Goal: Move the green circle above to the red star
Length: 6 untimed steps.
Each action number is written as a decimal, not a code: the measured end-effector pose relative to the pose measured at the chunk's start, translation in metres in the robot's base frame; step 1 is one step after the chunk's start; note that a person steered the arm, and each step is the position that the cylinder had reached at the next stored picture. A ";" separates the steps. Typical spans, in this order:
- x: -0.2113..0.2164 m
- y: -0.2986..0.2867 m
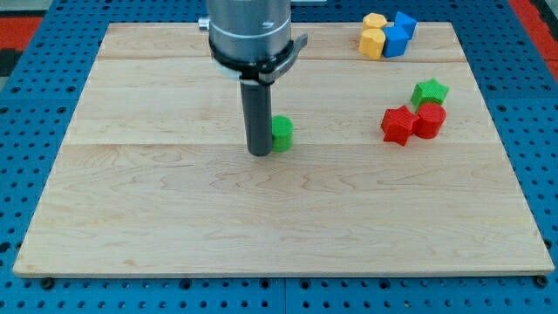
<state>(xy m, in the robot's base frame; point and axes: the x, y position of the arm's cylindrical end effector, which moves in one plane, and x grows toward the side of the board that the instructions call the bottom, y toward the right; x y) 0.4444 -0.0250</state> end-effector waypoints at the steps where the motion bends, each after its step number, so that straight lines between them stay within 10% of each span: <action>1: -0.029 0.010; 6: -0.062 0.098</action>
